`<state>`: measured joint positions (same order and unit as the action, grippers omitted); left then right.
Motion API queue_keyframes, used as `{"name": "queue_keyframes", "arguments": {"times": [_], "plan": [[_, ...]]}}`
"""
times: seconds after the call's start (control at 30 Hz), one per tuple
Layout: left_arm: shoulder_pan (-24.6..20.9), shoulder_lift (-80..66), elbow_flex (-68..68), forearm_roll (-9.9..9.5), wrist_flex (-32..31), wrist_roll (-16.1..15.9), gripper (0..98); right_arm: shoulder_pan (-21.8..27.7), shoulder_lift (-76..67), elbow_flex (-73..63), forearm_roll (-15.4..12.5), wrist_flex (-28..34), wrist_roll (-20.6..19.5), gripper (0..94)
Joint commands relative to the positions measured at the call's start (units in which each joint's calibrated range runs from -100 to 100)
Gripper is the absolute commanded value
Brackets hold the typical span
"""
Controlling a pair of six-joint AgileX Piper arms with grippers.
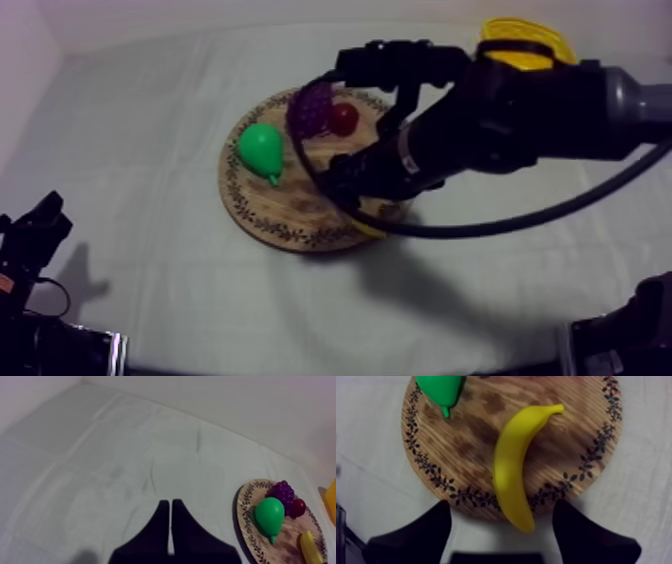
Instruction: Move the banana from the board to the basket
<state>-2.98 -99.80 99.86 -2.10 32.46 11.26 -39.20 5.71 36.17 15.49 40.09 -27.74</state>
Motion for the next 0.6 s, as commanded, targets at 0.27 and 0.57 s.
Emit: {"name": "queue_keyframes", "arguments": {"times": [0.27, 0.57], "plan": [[-0.03, -0.03, 0.03, -0.03, 0.03, 0.00, 0.1, -0.41, 10.78, -4.21, 2.74, -1.17, -3.41, 56.8], [-0.03, -0.03, 0.03, -0.03, 0.03, 0.00, 0.1, 1.12, 19.39, -14.23, -0.64, 0.74, 0.94, 56.5]]}}
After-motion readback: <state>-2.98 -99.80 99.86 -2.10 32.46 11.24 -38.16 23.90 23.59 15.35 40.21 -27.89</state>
